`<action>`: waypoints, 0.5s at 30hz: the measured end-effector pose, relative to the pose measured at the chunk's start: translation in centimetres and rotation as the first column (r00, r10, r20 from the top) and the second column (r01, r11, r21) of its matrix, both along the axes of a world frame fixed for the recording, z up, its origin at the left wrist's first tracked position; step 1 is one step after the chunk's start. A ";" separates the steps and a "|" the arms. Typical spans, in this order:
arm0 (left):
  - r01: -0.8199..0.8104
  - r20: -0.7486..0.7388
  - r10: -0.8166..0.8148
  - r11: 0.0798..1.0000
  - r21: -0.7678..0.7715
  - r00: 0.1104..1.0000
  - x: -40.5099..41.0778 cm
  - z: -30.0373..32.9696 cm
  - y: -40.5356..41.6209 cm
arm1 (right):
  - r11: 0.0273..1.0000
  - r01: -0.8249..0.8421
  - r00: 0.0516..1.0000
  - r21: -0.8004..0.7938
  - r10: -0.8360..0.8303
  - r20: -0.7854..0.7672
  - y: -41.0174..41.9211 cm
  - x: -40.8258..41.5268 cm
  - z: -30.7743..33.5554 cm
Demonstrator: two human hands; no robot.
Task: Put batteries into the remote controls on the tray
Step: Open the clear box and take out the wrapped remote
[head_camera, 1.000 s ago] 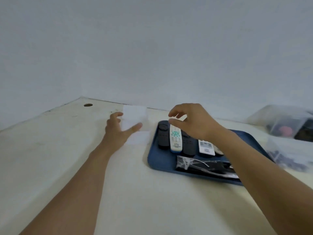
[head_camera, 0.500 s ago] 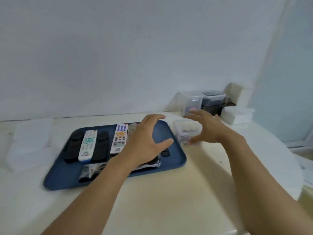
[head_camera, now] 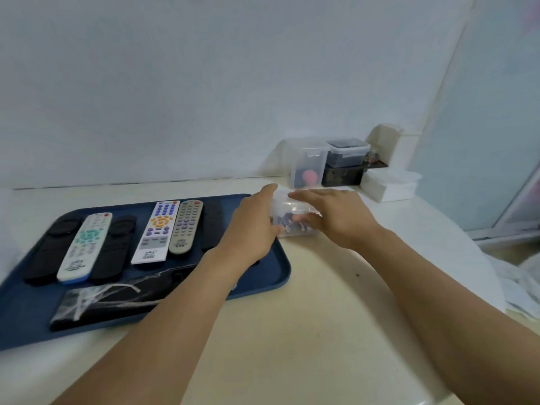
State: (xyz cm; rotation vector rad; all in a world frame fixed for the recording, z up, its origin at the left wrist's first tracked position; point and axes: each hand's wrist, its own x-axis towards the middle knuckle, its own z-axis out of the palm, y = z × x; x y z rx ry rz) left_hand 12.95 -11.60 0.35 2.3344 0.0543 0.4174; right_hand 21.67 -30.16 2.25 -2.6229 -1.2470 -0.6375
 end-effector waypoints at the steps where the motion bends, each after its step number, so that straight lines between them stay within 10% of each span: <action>1: -0.010 0.015 0.010 1.000 -0.020 1.000 0.1 -0.2 -0.1 | 1.000 -0.002 0.999 -0.001 0.002 0.033 0.1 0.1 -0.1; 10: -0.035 0.043 0.037 0.998 -0.045 0.998 -0.8 0.0 -1.2 | 0.951 0.082 0.958 0.297 0.006 -0.285 -1.5 0.4 2.3; 15: 0.038 0.079 -0.050 0.988 0.148 0.996 -1.4 0.7 -1.5 | 0.776 0.053 0.990 0.629 -0.121 0.066 -1.6 0.4 2.8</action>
